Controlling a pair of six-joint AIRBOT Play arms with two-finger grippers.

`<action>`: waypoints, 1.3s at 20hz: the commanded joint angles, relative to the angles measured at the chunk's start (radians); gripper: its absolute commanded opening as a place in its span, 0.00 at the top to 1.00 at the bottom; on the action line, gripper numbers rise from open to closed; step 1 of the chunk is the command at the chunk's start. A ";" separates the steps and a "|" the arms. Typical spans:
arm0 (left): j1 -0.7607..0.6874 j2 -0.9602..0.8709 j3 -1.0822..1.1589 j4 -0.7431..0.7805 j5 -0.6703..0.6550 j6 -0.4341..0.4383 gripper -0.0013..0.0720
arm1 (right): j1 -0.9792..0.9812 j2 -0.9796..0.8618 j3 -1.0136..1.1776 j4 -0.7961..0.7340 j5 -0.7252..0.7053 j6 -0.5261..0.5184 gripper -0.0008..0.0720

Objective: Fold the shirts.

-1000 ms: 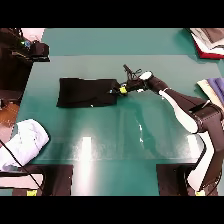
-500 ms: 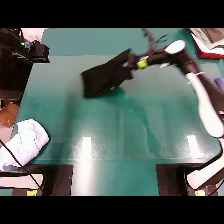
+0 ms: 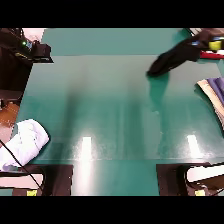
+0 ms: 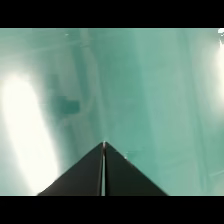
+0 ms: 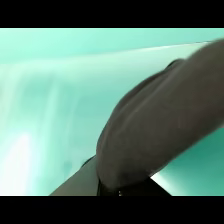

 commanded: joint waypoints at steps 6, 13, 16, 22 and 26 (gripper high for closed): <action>-0.009 0.000 0.000 -0.122 -0.002 -0.008 0.95 | -0.319 0.005 0.004 -0.005 -0.174 -0.178 0.97; -0.076 0.000 -0.004 -0.121 0.030 -0.008 0.95 | -0.359 0.005 0.032 0.063 -0.214 -0.333 0.97; -0.080 0.000 -0.004 -0.121 0.028 -0.008 0.95 | -0.373 0.005 0.100 0.064 -0.158 -0.333 0.97; -0.080 0.000 -0.004 -0.122 0.027 -0.008 0.95 | -0.455 0.033 0.140 0.061 -0.031 -0.312 0.97; -0.080 0.000 -0.004 -0.121 0.028 -0.007 0.95 | -0.561 0.098 0.033 0.055 -0.005 -0.257 0.97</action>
